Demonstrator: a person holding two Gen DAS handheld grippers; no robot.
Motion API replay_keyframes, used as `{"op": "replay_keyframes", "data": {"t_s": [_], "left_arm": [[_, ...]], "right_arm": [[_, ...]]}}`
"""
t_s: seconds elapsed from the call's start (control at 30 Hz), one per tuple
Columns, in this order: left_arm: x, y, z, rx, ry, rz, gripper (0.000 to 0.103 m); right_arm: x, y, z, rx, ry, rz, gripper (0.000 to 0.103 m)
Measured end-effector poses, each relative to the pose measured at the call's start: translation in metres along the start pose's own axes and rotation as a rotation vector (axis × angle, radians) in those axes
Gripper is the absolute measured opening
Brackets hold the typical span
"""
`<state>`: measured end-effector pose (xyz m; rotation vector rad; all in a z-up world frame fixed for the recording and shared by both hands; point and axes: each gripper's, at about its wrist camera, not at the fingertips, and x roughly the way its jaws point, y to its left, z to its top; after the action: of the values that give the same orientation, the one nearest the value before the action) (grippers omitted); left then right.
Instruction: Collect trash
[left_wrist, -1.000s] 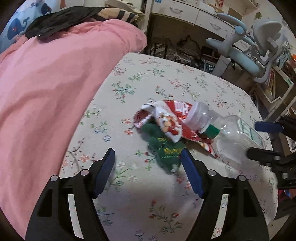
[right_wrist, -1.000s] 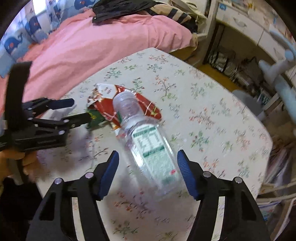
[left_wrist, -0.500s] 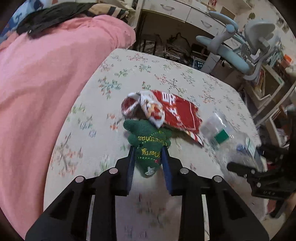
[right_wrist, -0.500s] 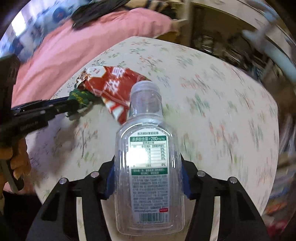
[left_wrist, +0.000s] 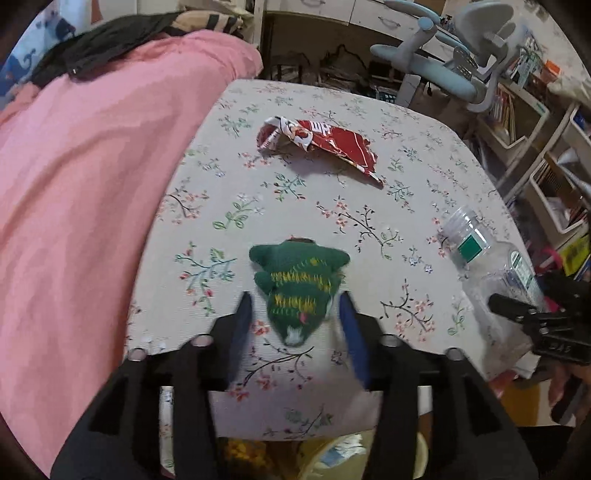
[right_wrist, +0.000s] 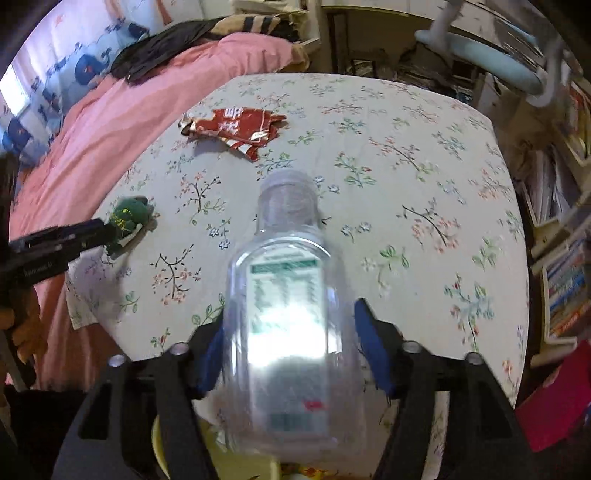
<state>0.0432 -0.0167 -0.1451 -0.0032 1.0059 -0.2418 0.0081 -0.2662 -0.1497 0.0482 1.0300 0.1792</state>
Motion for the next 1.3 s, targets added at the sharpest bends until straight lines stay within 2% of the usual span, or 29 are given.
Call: {"op": "replay_keyframes", "data": {"t_s": [0.07,0.2,0.6,1.3], "left_arm": [[-0.005,-0.001,-0.001,0.008,-0.013,0.014,0.06],[-0.009,-0.007,-0.001,0.03,-0.03,0.033,0.07],[-0.005,-0.014,0.007,0.056,-0.044,0.082,0.073],[-0.003,-0.03,0.007,0.141,-0.061,0.145,0.074]], "right_arm": [[-0.006,-0.001,-0.001,0.004,-0.031,-0.017,0.078],[-0.006,0.0,-0.003,-0.002,-0.032,-0.017,0.079],[-0.007,0.005,-0.004,-0.008,-0.047,0.009,0.081],[0.0,0.01,-0.004,-0.022,-0.03,-0.021,0.081]]}}
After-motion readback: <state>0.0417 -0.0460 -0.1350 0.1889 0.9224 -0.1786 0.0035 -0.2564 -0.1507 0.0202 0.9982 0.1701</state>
